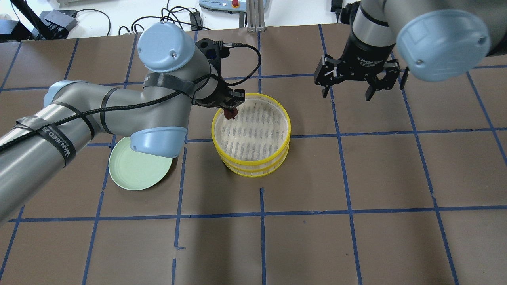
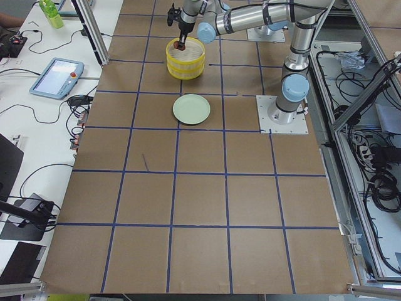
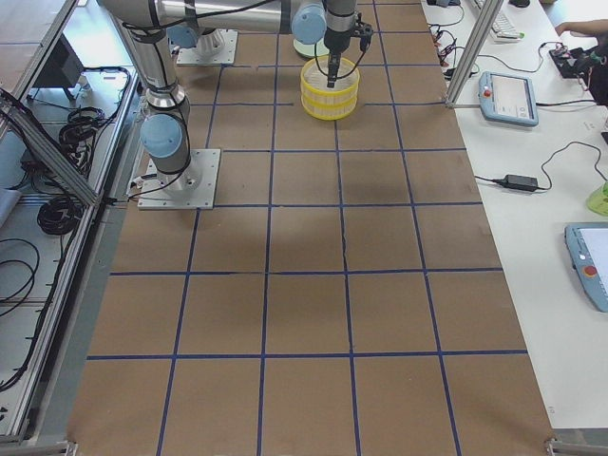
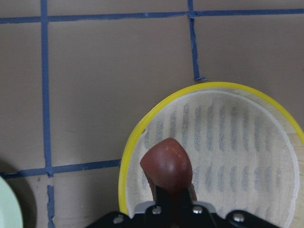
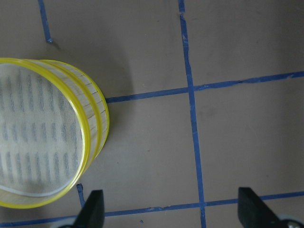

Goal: Stack buns with steamer

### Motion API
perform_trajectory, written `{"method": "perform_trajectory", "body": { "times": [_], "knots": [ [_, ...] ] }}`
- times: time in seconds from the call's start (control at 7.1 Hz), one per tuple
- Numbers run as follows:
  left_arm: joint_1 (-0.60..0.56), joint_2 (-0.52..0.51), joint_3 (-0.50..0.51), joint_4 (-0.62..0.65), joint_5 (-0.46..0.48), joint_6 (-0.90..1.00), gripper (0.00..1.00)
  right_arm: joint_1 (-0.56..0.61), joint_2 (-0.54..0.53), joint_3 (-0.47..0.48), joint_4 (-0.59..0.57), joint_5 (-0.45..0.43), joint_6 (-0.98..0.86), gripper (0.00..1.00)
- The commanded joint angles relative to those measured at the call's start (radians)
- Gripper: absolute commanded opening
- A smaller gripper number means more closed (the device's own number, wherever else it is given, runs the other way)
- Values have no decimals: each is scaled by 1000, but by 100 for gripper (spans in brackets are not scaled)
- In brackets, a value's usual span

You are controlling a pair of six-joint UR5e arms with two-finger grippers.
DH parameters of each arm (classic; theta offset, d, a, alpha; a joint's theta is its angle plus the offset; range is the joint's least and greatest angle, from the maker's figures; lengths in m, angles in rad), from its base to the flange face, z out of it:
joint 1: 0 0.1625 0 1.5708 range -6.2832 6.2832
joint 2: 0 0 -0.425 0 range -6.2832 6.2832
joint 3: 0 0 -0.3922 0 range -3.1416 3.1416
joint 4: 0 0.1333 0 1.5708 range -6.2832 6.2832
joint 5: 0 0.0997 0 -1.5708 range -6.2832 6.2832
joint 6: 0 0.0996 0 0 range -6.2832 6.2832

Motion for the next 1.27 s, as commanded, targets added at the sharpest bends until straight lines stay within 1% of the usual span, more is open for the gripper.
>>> {"method": "perform_trajectory", "body": {
  "times": [0.0,0.14,0.28,0.42,0.56,0.7,0.85,0.99,1.13],
  "knots": [
    [-6,-2,-4,12,-1,-23,100,-8,-64,7,56,-12,-18,100],
    [-4,12,-6,3,7,-15,100,-4,-70,11,56,-32,-83,100],
    [-4,21,-1,-5,11,-12,100,-2,-70,4,56,-34,-98,100],
    [-1,50,14,-56,22,-5,100,-7,-70,2,56,-35,-122,100],
    [29,131,23,-197,68,24,100,-7,-71,2,55,-35,-127,100],
    [93,189,34,-327,76,161,100,-8,-71,2,56,-35,-125,100],
    [171,211,59,-383,73,278,100,-7,-71,1,55,-35,-136,100],
    [233,229,103,-461,71,319,100,-8,-71,1,53,-35,-144,100],
    [287,234,193,-597,70,340,100,-8,-71,1,55,-35,-142,100]
  ]
}}
